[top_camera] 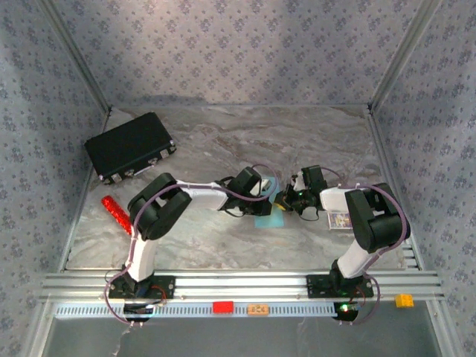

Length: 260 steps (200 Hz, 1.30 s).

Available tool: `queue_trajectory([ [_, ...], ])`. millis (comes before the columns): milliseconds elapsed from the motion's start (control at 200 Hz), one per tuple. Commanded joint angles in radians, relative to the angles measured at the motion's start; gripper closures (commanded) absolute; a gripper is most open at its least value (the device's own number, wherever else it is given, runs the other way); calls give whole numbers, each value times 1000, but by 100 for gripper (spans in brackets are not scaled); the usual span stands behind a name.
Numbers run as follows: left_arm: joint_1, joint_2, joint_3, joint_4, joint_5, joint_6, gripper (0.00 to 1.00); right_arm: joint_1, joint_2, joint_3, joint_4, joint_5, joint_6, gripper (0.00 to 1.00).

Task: Fold a paper plane with a square sheet of paper (pick it up from the middle)
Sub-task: Fold the triangle a second time at the center of the table.

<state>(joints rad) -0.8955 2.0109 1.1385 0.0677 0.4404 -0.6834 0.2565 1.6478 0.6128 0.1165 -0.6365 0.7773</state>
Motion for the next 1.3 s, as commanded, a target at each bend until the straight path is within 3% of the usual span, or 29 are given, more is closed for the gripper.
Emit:
queue_trajectory([
  [0,-5,-3,-31,-16,4,-19,93,-5,18,-26,-50,63,-1,94],
  [365,-9,-84,-90,-47,10,30,88,-8,22,-25,-51,69,-2,95],
  [839,-39,-144,-159,-213,-44,140,89,-8,17,-22,-58,71,-2,95],
  [1294,-36,-246,-165,-89,-44,116,88,-5,3,-17,-54,56,-1,94],
])
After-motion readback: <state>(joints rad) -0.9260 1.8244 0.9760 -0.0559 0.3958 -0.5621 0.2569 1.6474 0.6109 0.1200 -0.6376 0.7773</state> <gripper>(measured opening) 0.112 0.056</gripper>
